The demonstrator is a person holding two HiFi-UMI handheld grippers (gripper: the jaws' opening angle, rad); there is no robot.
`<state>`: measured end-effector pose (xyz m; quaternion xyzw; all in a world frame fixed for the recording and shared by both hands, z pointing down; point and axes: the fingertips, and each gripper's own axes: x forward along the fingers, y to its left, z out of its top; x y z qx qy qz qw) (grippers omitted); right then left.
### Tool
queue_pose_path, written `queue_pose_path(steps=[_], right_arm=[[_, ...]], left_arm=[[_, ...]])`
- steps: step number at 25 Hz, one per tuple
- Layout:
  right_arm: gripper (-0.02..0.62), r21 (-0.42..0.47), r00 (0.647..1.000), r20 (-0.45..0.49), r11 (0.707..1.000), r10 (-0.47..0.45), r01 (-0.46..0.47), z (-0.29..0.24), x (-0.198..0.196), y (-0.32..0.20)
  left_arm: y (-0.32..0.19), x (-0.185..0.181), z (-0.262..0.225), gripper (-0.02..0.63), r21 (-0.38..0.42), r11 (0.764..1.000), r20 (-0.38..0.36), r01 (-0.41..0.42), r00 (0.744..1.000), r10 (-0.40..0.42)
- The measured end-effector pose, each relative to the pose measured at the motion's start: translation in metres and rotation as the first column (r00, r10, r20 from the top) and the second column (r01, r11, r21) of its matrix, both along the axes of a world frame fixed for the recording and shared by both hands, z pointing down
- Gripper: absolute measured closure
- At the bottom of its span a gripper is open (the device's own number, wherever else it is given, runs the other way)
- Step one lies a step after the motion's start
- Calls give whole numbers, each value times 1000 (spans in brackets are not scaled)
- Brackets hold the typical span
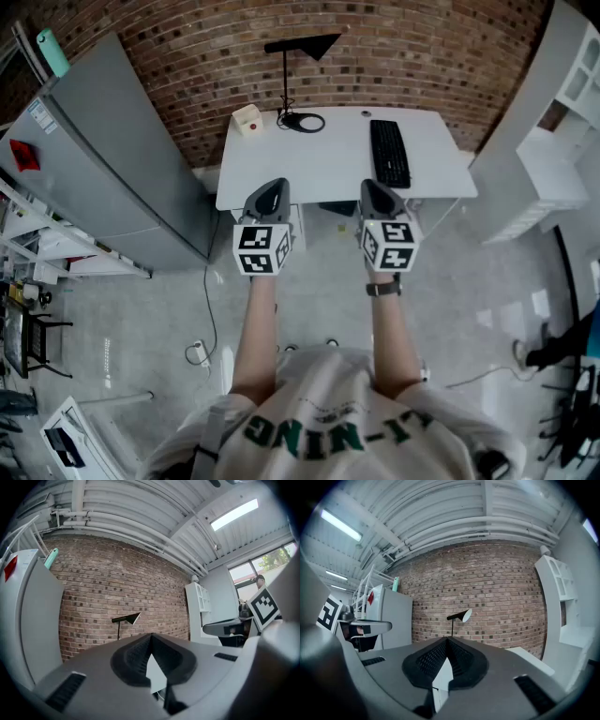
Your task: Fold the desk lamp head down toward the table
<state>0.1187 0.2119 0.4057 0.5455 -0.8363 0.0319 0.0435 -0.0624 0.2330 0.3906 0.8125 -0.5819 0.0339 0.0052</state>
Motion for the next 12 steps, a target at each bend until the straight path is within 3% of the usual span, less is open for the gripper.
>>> queue_pose_path(steps=[6,12], right_arm=[[592,-5,999,10,999,-34,34,11,16,-2],[592,-24,996,25,996,-85,86,30,1,0]], left_arm=[[3,32,10,607,-18,1000,8,-1,1000,1],[4,14,32,607,-80,995,-5,61,998,-61]])
